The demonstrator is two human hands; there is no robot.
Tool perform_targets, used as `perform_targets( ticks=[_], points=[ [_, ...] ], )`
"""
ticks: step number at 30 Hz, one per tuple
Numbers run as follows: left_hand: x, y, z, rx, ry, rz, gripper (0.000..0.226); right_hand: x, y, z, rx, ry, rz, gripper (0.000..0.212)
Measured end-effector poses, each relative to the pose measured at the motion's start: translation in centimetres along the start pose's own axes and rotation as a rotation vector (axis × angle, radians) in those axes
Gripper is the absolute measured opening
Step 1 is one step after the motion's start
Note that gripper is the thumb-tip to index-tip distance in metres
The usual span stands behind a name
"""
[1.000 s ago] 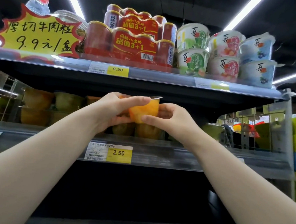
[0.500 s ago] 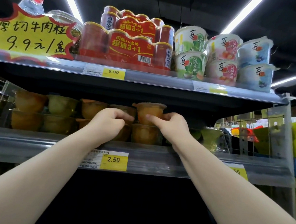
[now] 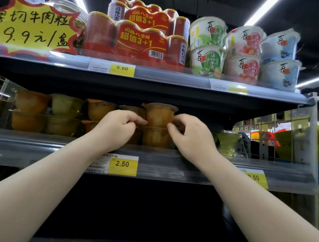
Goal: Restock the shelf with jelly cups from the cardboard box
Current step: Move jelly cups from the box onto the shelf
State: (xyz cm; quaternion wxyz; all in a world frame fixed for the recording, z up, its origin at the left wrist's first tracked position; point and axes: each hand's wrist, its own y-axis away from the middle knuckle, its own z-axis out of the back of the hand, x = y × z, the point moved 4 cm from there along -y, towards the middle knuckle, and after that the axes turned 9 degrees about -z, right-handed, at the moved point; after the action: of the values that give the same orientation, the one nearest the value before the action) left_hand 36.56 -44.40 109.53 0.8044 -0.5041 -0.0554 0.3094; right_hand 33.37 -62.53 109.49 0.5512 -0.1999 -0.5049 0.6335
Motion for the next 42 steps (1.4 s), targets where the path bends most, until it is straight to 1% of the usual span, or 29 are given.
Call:
perform_targets(
  ticks=[2,3,5,8,12,17,22,24,27,29,31,33,34,35,36,37,38,40,42],
  points=[
    [-0.3,0.1,-0.3,0.023,-0.065,-0.028,0.043,0.6,1.5,-0.2,0.022,0.068,0.174,0.037],
    [-0.5,0.2,-0.4,0.03,-0.088,-0.04,0.044,0.6,1.9,-0.5,0.061,0.102,0.21,0.038],
    [-0.8,0.1,-0.7,0.054,-0.112,-0.049,0.044,0.5,2.3,-0.6,0.117,0.165,0.213,0.042],
    [-1.1,-0.4,-1.4,0.173,-0.159,-0.044,0.044,0.3,1.9,-0.3,0.164,0.252,0.17,0.043],
    [-1.4,-1.4,-2.3,0.34,-0.205,-0.013,0.046,-0.4,0.8,-0.7,0.297,0.317,0.069,0.043],
    [-0.8,-2.6,-3.4,0.515,-0.235,0.056,0.049,-0.5,-0.3,-1.1,0.441,0.306,-0.056,0.043],
    [0.7,-3.1,-4.7,0.577,-0.166,0.147,0.053,-1.1,-0.9,-1.8,0.656,0.26,-0.159,0.05],
    [1.1,-3.2,-5.0,0.578,-0.162,0.16,0.053,-1.2,-1.0,-2.1,0.694,0.255,-0.155,0.051],
    [1.8,-3.4,-5.2,0.568,-0.166,0.179,0.052,-1.4,-1.1,-2.4,0.687,0.235,-0.18,0.053],
    [1.9,-3.3,-5.2,0.539,-0.155,0.162,0.05,-1.8,-1.1,-2.4,0.62,0.242,-0.193,0.052],
    [1.0,-3.1,-4.8,0.456,-0.172,0.084,0.046,-1.7,-0.7,-1.9,0.433,0.284,-0.131,0.044],
    [-0.4,-2.4,-3.5,0.234,-0.256,-0.051,0.042,-1.3,0.5,-1.1,0.168,0.319,-0.016,0.042],
    [-1.2,-1.7,-2.6,0.088,-0.278,-0.124,0.041,-1.0,1.4,-0.8,0.063,0.309,0.048,0.045],
    [-1.8,-0.7,-1.8,-0.05,-0.269,-0.192,0.039,-0.7,2.6,-0.5,0.005,0.282,0.092,0.048],
    [-2.2,0.5,-1.1,-0.163,-0.244,-0.263,0.037,-0.7,3.9,-0.5,-0.017,0.248,0.111,0.051],
    [-2.3,1.8,-0.6,-0.229,-0.219,-0.322,0.035,-0.9,5.2,-0.5,-0.015,0.218,0.103,0.051],
    [-2.2,3.1,-0.3,-0.252,-0.205,-0.364,0.034,-1.0,6.6,-0.4,0.002,0.191,0.076,0.051],
    [-1.5,5.8,-0.4,-0.238,-0.235,-0.399,0.035,-1.1,9.2,0.1,0.024,0.143,0.013,0.049],
    [-0.7,8.5,-0.5,-0.176,-0.32,-0.366,0.04,-0.7,11.6,0.5,0.049,0.125,-0.026,0.05]
  ],
)
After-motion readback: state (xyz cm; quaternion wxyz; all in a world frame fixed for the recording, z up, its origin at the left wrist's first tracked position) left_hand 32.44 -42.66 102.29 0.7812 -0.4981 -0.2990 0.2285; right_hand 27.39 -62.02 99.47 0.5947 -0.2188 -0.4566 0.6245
